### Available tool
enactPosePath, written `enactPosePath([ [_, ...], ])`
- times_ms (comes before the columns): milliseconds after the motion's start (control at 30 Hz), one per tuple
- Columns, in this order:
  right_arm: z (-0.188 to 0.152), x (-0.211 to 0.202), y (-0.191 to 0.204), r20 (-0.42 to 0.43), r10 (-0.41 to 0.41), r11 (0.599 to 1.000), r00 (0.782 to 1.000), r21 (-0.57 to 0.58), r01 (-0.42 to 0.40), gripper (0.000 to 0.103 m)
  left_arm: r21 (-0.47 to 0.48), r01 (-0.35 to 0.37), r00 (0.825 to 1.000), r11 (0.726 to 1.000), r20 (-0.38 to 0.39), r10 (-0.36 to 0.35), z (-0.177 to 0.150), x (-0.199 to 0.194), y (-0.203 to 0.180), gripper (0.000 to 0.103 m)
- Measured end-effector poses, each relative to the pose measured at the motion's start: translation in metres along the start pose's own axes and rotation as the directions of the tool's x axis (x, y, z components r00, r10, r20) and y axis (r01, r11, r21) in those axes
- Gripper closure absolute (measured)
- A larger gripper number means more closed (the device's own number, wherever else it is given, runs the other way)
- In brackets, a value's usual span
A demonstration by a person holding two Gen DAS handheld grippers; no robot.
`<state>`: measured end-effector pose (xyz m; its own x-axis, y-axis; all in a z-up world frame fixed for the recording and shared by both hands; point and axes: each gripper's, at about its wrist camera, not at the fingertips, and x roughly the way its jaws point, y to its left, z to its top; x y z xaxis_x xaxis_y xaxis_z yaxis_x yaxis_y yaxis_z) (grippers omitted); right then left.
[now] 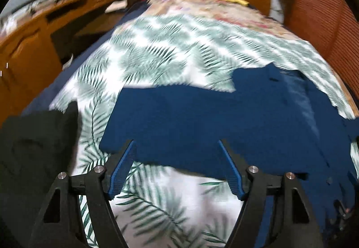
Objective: Fold large clothes
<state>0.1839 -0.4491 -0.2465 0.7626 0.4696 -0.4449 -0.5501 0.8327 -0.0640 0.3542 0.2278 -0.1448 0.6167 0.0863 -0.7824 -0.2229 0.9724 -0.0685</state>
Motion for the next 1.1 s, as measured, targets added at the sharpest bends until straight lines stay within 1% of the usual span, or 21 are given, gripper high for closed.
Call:
enactPosePath([
  [67,0.0,-0.001,0.0,0.0,0.0,1.0,1.0,-0.001,0.0,0.0,-0.047,-0.01,0.999,0.999,-0.048,0.008,-0.005,0.016,0.012,0.029],
  [100,0.0,0.0,0.0,-0.001,-0.001,1.0,1.0,-0.001,0.001,0.0,-0.084,-0.009,0.997,0.996,-0.082,0.002,-0.008,0.027,0.02,0.029],
  [167,0.001,0.0,0.001,-0.003,-0.002,1.0,1.0,-0.002,0.002,0.0,-0.125,0.004,0.993,0.992,-0.116,-0.019,-0.013,0.038,0.026,0.029],
  [200,0.001,0.0,0.001,-0.004,-0.002,1.0,1.0,-0.002,0.002,0.0,-0.137,0.014,0.991,0.991,-0.129,-0.032,-0.014,0.044,0.028,0.029],
  [267,0.001,0.0,0.001,-0.003,-0.002,1.0,1.0,-0.002,0.002,0.0,-0.15,0.029,0.991,0.988,-0.127,-0.048,-0.013,0.049,0.03,0.033],
  [300,0.001,0.001,0.001,-0.004,-0.002,1.0,1.0,-0.002,0.002,0.0,-0.146,0.025,0.992,0.989,-0.122,-0.043,-0.012,0.05,0.029,0.045],
  [333,0.001,0.001,0.001,-0.006,-0.002,1.0,1.0,-0.003,0.002,0.0,-0.144,0.04,0.991,0.989,-0.12,-0.057,-0.01,0.051,0.028,0.062],
  [367,0.001,0.001,0.001,-0.007,-0.002,1.0,1.0,-0.003,0.002,0.0,-0.147,0.06,0.989,0.987,-0.125,-0.079,-0.007,0.053,0.027,0.071],
  [400,0.001,0.001,0.001,-0.007,-0.003,1.0,1.0,-0.004,0.003,0.0,-0.151,0.077,0.986,0.986,-0.133,-0.097,-0.004,0.053,0.025,0.084],
  [433,0.0,0.001,0.001,-0.006,-0.003,1.0,1.0,-0.004,0.003,0.0,-0.141,0.075,0.988,0.987,-0.121,-0.093,-0.001,0.05,0.021,0.092],
  [533,0.0,0.001,0.001,-0.006,-0.003,1.0,1.0,-0.003,0.003,0.0,-0.082,0.018,0.999,0.996,-0.038,-0.021,0.01,0.027,0.008,0.096],
  [567,0.001,0.001,0.001,-0.005,-0.003,1.0,1.0,-0.003,0.003,0.0,-0.062,0.008,1.0,0.998,-0.006,-0.008,0.014,0.017,0.002,0.096],
  [633,0.001,0.001,0.001,-0.004,-0.004,1.0,1.0,-0.003,0.004,0.0,-0.038,0.009,0.999,0.999,0.044,-0.008,0.022,0.0,-0.007,0.099],
  [667,0.0,0.001,0.001,-0.003,-0.006,1.0,1.0,-0.002,0.006,0.0,-0.029,0.018,0.998,0.999,0.068,-0.016,0.026,-0.011,-0.014,0.099],
  [767,0.001,0.001,0.0,-0.003,-0.01,1.0,1.0,0.007,0.01,0.0,0.006,0.054,0.993,0.999,0.107,-0.054,0.038,-0.04,-0.034,0.099],
  [867,0.005,-0.006,-0.009,-0.013,0.026,0.999,1.0,0.042,-0.026,0.0,0.051,0.081,0.986,0.995,0.143,-0.088,0.042,-0.071,-0.061,0.099],
  [900,0.006,-0.011,-0.014,-0.017,0.043,0.997,0.999,0.061,-0.042,0.0,0.08,0.095,0.981,0.992,0.159,-0.107,0.043,-0.086,-0.077,0.099],
  [933,0.006,-0.019,-0.02,-0.009,0.059,0.995,0.998,0.08,-0.058,0.0,0.095,0.103,0.979,0.99,0.167,-0.118,0.045,-0.092,-0.085,0.099],
  [967,0.005,-0.028,-0.026,0.001,0.068,0.993,0.998,0.095,-0.068,0.0,0.126,0.118,0.974,0.985,0.177,-0.139,0.043,-0.105,-0.101,0.099],
  [1100,-0.003,-0.066,-0.05,0.028,0.064,0.99,0.998,0.127,-0.067,0.0,0.226,0.136,0.961,0.965,0.207,-0.184,0.03,-0.139,-0.149,0.099],
])
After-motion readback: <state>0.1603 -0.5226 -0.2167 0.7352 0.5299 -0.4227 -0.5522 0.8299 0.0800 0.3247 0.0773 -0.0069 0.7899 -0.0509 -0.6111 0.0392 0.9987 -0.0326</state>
